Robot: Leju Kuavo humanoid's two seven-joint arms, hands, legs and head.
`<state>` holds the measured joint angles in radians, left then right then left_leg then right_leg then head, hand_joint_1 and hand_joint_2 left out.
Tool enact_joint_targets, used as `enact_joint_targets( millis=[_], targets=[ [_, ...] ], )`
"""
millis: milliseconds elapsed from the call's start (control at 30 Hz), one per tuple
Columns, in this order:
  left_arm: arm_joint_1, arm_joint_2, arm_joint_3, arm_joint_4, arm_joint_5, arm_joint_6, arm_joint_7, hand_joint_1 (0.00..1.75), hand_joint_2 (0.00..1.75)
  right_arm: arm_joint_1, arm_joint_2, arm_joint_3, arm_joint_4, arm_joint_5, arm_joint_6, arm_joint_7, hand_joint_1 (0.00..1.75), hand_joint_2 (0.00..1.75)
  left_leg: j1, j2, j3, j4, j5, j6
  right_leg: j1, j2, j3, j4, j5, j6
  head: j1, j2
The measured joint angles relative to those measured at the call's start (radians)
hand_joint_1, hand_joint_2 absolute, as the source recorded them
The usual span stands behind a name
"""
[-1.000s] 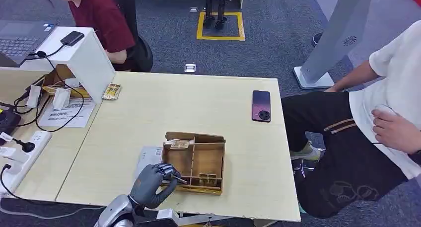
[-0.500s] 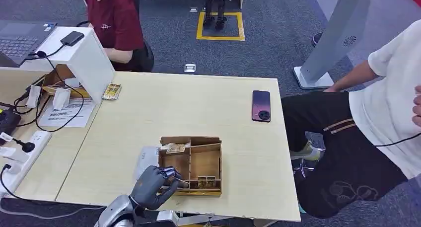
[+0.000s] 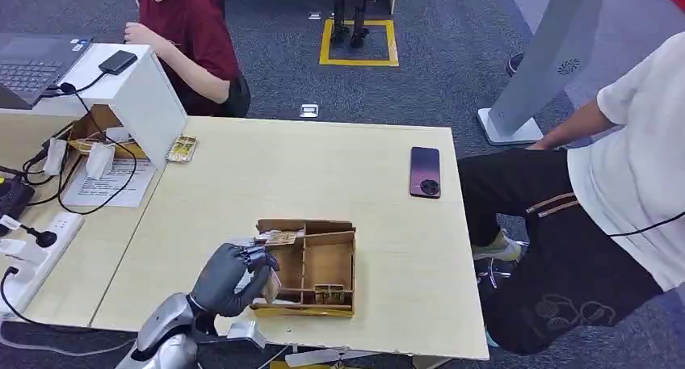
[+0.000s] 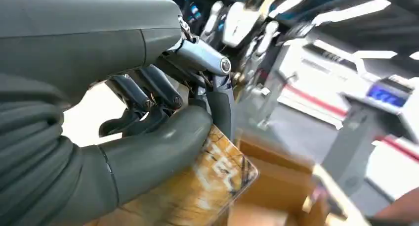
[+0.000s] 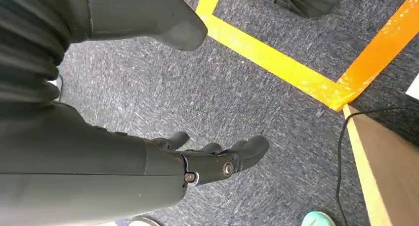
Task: Pass the card to the sensor for recognition and then transmit it.
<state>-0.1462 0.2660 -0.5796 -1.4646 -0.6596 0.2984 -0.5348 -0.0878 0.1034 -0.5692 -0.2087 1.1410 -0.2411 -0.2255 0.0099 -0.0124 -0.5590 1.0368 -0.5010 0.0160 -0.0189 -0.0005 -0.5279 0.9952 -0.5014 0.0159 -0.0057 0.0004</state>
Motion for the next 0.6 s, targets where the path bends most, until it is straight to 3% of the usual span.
enact_joint_targets(
  millis=[233,600],
  targets=[
    [-0.018,0.075,0.058,-0.157,-0.010,-0.047,0.008,1.75,1.75,0.001,0.000,-0.008,0.000,-0.010,-0.002,-0.004,0.00,1.75,0.000,0.000,0.000,0.000,0.000,0.000,0.000,0.000,0.000,0.000,0.000,0.000,0.000,0.000],
    [-0.026,0.093,0.121,-0.178,-0.015,-0.029,0.030,1.75,1.75,0.001,0.000,-0.022,0.000,-0.005,-0.012,-0.003,0.00,1.75,0.000,0.000,0.000,0.000,0.001,0.000,0.000,0.000,0.000,0.000,0.000,0.000,0.000,0.000]
  ],
)
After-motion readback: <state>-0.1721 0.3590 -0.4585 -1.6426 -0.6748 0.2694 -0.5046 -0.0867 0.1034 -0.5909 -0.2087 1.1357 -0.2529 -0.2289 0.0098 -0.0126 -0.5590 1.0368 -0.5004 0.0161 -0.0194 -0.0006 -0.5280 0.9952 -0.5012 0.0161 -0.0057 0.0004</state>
